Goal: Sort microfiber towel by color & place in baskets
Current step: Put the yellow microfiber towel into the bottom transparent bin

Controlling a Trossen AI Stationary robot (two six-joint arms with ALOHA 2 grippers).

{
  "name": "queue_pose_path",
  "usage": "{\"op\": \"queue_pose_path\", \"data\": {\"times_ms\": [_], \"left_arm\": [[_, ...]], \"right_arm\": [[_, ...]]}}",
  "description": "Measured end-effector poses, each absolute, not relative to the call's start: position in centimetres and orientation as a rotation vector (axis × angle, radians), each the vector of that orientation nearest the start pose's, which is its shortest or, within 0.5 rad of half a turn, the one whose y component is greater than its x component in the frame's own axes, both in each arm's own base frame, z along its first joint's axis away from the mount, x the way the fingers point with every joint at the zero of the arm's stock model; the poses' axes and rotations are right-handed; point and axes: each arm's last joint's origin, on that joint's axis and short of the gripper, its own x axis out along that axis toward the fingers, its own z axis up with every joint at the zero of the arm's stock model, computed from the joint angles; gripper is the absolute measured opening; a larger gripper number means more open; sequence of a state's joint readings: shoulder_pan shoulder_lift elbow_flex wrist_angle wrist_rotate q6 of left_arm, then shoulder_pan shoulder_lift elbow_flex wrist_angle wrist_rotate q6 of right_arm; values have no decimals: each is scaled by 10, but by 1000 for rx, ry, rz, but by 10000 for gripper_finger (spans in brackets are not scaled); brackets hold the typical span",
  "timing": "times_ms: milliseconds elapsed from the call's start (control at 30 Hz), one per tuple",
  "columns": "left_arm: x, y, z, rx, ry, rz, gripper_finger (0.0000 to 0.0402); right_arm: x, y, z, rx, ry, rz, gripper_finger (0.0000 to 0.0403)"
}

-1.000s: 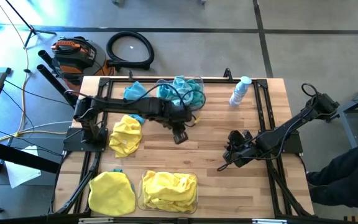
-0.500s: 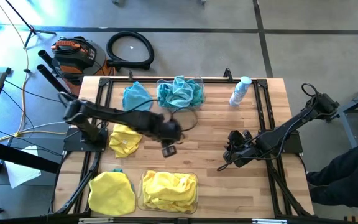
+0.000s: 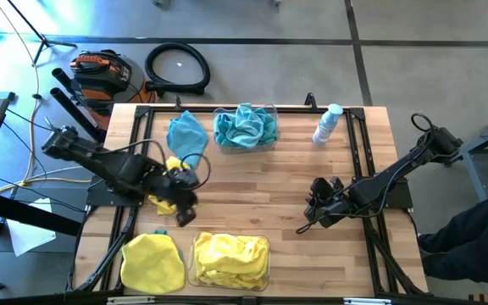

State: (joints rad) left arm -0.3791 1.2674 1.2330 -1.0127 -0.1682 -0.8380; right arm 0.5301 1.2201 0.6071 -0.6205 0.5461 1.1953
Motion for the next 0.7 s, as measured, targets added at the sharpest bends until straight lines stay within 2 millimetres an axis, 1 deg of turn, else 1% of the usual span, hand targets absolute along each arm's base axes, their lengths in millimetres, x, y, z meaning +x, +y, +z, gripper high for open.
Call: {"op": "queue_pose_path", "data": {"times_ms": [67, 167, 300, 533, 700], "left_arm": [[210, -87, 324, -495, 1072, 218, 92], [194, -90, 321, -524, 1215, 247, 92], [181, -94, 316, -549, 1371, 268, 92], [176, -104, 314, -474, 1414, 217, 96], [173, -112, 307, -427, 1448, 172, 125]], "right_arm": [[176, 86, 172, 453, 859, -602, 118], [176, 86, 172, 454, 858, -601, 118], [176, 86, 172, 456, 857, -600, 118], [176, 86, 172, 512, 840, -628, 118], [177, 86, 173, 528, 832, -630, 118]]}}
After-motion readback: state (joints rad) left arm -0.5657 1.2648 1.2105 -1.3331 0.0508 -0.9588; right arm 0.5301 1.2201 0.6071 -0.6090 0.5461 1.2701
